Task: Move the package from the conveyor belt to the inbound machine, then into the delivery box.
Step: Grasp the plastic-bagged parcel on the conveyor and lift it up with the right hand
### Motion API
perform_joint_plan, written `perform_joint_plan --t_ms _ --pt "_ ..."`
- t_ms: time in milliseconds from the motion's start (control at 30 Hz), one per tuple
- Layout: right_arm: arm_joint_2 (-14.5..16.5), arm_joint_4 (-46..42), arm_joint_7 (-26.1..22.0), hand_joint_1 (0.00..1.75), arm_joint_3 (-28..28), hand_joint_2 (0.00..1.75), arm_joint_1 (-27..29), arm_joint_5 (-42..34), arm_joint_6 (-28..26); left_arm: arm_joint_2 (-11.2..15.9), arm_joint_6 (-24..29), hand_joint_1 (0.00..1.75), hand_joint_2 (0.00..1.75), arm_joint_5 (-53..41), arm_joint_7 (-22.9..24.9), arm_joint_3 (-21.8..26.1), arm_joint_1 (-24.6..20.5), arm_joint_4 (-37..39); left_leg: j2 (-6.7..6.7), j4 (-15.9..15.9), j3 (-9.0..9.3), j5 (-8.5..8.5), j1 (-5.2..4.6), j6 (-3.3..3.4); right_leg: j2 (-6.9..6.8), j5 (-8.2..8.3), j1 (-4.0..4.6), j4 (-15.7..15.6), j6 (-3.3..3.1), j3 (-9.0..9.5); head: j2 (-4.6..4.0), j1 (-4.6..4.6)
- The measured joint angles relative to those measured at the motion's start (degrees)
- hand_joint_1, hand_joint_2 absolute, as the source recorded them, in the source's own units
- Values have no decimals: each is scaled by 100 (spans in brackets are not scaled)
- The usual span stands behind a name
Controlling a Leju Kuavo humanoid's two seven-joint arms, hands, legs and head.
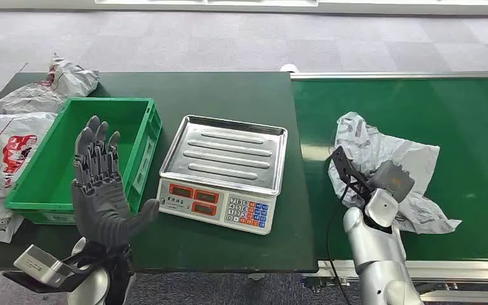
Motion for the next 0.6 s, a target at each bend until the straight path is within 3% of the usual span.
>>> perform_joint_plan --t_ms 333,600 --pt "282 -2648 -324 175 786 175 614 -193 -657 -3 0 0 175 0 38 13 -27 4 10 0 1 -6 0 3 8 -5 -7 -2 3 -6 0 -1" --pt "346 -3447 -419 175 1122 175 735 -297 -779 -4 9 0 175 16 39 11 -46 44 15 0 2 -5 1 3 10 -3 -7 -2 3 -5 0 -1"
